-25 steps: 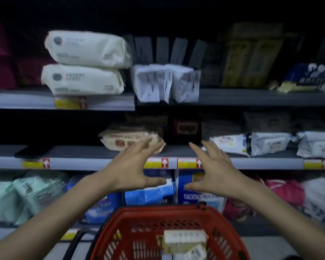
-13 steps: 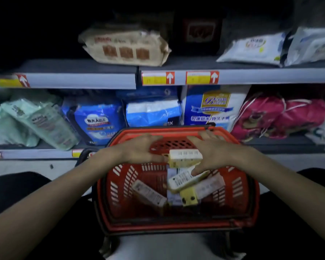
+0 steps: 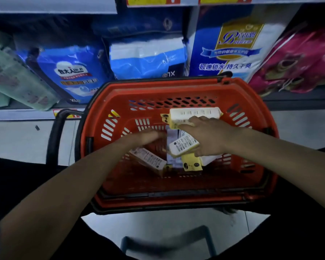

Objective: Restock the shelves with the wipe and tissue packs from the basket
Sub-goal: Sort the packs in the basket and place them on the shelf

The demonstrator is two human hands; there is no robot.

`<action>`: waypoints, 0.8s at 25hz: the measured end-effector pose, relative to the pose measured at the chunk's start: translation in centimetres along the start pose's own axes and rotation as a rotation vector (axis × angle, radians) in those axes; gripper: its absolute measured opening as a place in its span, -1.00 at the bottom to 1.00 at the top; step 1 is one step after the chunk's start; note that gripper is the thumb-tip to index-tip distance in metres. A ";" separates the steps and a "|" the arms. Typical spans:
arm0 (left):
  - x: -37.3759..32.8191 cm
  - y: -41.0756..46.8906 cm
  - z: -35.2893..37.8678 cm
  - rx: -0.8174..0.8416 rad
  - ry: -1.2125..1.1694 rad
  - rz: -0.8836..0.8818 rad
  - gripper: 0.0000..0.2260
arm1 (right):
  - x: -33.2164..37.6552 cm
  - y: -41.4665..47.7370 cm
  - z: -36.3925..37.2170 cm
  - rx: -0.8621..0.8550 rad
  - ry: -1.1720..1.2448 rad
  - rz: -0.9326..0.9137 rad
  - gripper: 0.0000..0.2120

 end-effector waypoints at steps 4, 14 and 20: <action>1.1 3.6 1.3 0.044 0.058 -0.012 -0.63 | -0.2 0.7 2.1 0.096 -0.054 0.012 -0.10; 1.5 7.1 5.0 0.088 -0.161 -0.129 -0.63 | -0.4 1.0 2.7 0.131 -0.073 -0.001 -0.21; 1.9 8.0 5.5 0.073 -0.178 -0.199 -0.62 | -0.6 0.9 3.0 0.106 -0.112 -0.008 -0.27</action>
Point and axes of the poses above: each hand's wrist, its own y-axis towards the middle knuckle, its own z-axis out of the palm, x = y × z, the point moved 7 cm from there along y, towards the middle knuckle, and after that the axes turned 3 degrees about -y, right-handed, at the moved point
